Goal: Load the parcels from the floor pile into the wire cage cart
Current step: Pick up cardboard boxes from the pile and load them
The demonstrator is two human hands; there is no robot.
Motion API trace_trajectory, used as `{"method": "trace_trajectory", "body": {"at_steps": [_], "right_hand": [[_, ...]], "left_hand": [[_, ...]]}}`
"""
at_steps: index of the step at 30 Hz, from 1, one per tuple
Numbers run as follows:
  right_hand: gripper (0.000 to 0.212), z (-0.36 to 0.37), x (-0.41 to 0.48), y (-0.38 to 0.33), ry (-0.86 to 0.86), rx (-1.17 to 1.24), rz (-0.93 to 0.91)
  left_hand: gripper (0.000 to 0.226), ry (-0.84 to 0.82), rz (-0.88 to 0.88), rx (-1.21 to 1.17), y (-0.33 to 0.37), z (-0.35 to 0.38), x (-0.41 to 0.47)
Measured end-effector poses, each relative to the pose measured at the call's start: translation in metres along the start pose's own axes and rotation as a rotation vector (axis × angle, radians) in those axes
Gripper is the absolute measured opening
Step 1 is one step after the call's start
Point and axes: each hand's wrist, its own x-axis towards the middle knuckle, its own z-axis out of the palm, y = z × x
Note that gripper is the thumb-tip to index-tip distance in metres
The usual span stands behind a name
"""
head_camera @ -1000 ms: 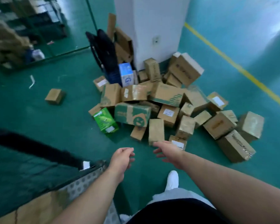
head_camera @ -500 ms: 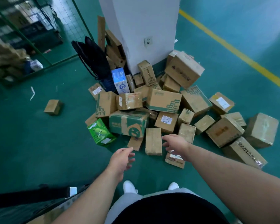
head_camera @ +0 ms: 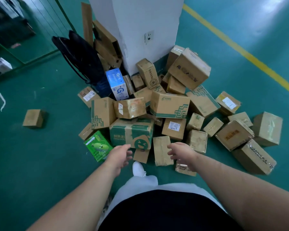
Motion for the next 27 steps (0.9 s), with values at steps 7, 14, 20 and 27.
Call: {"method": "trace_trajectory", "body": {"at_steps": [7,14,20,27], "right_hand": [[0.031,0.055,0.036,-0.042,0.036,0.116,0.104],[0.023,0.092,0.119,-0.028,-0.001,0.08,0.285],[0.014,0.115,0.267,-0.005,-0.032,-0.083,0.339],[0.032,0.133,0.446,-0.002,0.081,-0.13,0.27]], "left_hand": [[0.025,0.035,-0.079,0.056,0.039,-0.057,0.085],[0.025,0.047,-0.221,0.065,0.014,-0.06,0.184],[0.02,0.107,-0.329,0.107,-0.028,-0.043,0.319],[0.03,0.299,-0.207,0.151,-0.038,-0.035,0.493]]}}
